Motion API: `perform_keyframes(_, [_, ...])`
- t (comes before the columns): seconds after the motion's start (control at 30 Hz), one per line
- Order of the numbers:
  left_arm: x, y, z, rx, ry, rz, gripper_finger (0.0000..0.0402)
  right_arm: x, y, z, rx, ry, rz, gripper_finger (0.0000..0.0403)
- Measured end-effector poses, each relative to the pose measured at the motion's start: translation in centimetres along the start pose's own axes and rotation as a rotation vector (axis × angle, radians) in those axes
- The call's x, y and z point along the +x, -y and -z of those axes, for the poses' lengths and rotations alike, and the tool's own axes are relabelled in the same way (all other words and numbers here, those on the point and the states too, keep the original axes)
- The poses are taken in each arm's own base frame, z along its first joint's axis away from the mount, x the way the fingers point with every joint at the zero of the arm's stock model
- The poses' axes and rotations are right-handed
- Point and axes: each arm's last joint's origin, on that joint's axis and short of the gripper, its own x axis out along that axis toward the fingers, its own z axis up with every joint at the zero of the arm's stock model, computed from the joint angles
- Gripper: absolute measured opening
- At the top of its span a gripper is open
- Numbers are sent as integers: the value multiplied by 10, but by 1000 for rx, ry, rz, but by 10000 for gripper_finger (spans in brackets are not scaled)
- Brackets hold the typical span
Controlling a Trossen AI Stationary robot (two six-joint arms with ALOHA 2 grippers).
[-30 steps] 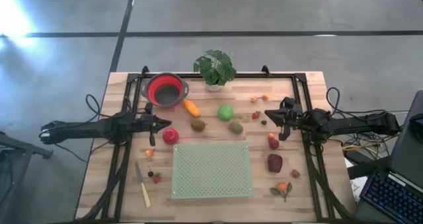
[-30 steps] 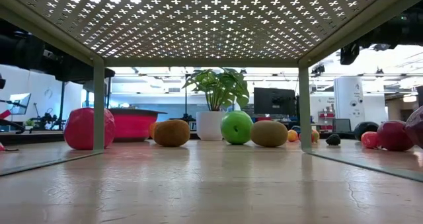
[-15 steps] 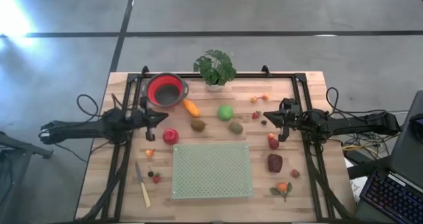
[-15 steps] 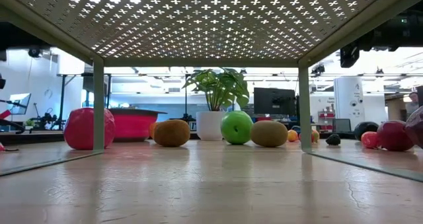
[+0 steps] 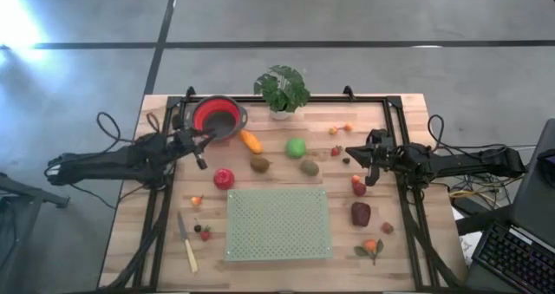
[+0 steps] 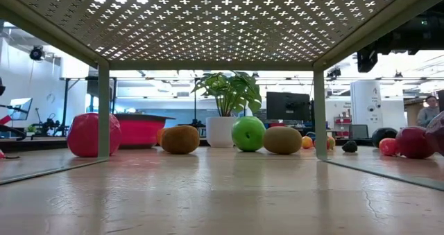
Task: Pick & Place Fruit
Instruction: Put the red strainer on the shelf
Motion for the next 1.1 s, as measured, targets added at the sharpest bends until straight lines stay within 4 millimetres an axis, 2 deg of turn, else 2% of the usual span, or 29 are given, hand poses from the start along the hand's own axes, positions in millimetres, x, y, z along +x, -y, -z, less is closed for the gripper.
perform_keyframes(0.2, [13,1,-16,-68,-208,53,175,0,0,1,-43,-7,7,8])
perform_keyframes(0.33, [20,1,-28,-55,-362,86,204,0,1,2,-39,-24,14,8])
perform_keyframes(0.53, [35,3,-43,6,-569,118,200,-1,4,13,-53,-128,43,8])
perform_keyframes(0.63, [39,8,-36,46,-708,133,197,-1,6,16,-46,-160,60,8])
perform_keyframes(0.87, [44,10,-21,58,-874,138,197,1,8,22,-38,-218,84,8])
perform_keyframes(1.1, [43,6,-17,-13,-923,210,197,3,11,25,-39,-238,112,8])
